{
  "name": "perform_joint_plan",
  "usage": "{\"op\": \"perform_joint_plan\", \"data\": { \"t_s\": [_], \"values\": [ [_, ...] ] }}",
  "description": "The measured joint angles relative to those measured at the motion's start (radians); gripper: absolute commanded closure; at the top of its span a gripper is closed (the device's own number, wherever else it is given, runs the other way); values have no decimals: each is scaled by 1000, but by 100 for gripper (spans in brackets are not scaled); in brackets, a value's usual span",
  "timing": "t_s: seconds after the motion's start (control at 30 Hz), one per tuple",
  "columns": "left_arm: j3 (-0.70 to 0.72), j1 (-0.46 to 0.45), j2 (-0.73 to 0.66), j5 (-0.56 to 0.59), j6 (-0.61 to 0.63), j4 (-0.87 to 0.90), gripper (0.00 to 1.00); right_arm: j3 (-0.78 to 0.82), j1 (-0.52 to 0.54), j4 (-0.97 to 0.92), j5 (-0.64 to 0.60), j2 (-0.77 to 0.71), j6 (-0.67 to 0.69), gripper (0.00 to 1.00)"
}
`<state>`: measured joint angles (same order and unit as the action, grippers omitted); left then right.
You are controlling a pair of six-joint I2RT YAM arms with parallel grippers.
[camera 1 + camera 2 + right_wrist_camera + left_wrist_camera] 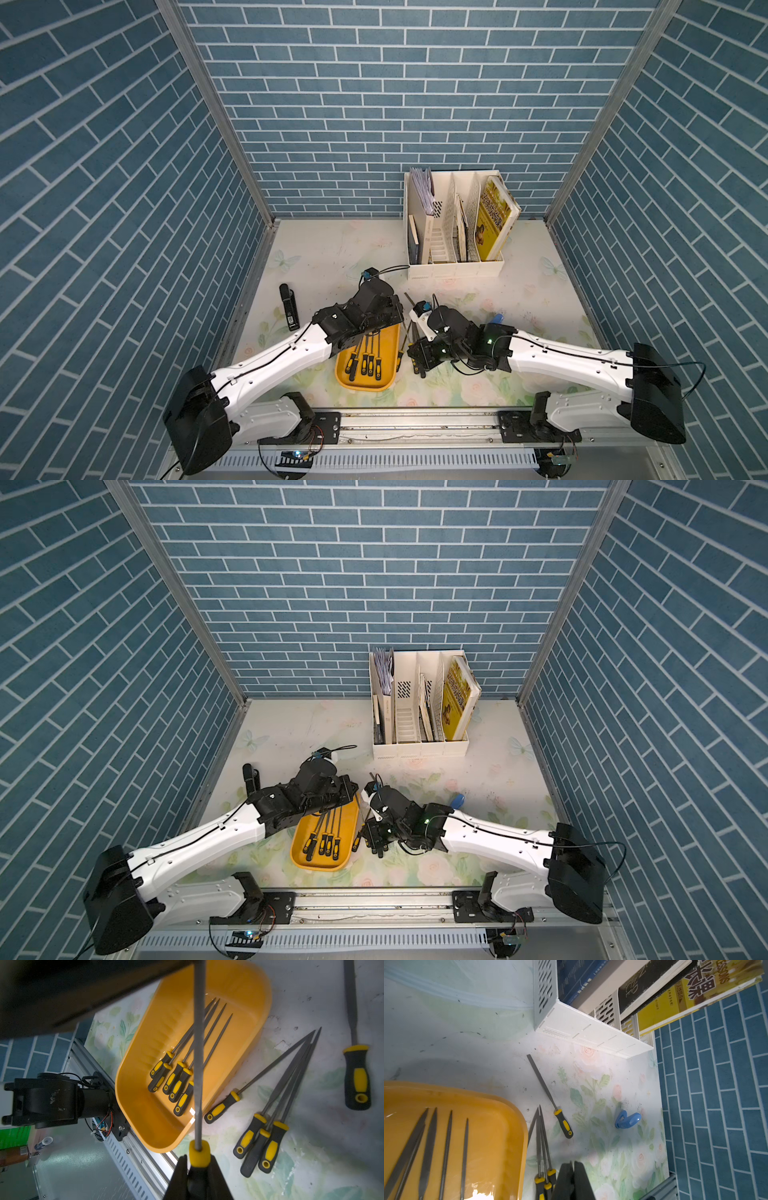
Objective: Put the file tool into the storage box
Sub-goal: Place the file tool in the storage box.
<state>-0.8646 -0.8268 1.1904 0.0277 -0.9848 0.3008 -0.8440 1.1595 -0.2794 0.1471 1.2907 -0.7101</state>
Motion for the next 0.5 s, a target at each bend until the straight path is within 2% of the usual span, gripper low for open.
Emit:
{"op": "perform_joint_plan", "data": {
  "t_s": [0.1,0.2,0.27,0.37,0.5],
  "values": [
    [0,2,-7,14,1,13,100,0,1,11,2,3,0,83],
    [0,13,-32,27,26,43,100,-6,1,9,3,3,3,43],
    [0,43,-50,39,63,90,100,-20,1,-3,-4,1,11,28],
    [-10,111,-66,48,142,169,100,-40,-10,-38,-19,-21,34,17],
    [-74,188,-40,82,275,282,100,-39,-65,-88,-28,-86,51,16]
  ]
}}
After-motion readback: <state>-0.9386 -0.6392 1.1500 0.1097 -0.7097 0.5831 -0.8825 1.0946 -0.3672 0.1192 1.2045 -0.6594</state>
